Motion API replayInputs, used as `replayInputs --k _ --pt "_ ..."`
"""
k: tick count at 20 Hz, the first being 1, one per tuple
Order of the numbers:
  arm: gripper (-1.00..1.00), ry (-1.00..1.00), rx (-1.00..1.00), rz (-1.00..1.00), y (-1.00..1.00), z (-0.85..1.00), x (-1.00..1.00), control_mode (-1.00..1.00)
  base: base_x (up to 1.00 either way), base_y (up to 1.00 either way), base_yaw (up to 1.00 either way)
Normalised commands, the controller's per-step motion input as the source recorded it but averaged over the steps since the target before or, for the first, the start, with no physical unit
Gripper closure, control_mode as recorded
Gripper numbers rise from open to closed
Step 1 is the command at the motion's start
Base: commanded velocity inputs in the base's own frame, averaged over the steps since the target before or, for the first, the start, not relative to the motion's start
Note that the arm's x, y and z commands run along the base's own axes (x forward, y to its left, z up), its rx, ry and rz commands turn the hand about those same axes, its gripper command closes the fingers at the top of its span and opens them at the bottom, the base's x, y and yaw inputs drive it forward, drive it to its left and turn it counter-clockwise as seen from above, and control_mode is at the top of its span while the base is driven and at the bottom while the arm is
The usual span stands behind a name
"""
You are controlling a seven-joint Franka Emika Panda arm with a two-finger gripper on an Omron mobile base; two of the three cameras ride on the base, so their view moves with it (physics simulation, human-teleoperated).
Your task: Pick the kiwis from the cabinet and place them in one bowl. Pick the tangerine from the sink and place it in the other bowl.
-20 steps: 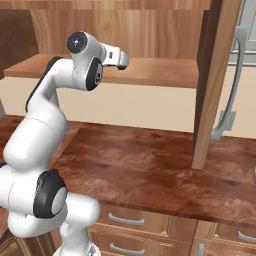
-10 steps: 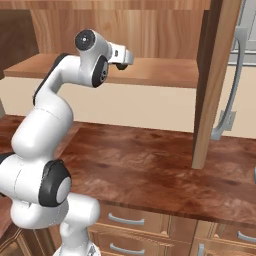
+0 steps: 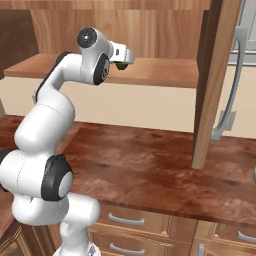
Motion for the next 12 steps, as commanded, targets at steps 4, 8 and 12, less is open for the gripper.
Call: replayInputs --k 4,8,12 --pt "-1.00 0.02 0.00 0.00 0.00 -0.11 0.06 -1.00 0.00 0.00 0.00" --pt "-1.00 0.01 0.00 0.00 0.00 -0.11 0.10 -1.00 0.00 0.00 0.00" --pt "-1.00 0.00 0.00 0.00 0.00 -0.09 0.17 -1.00 0.00 0.00 0.00"
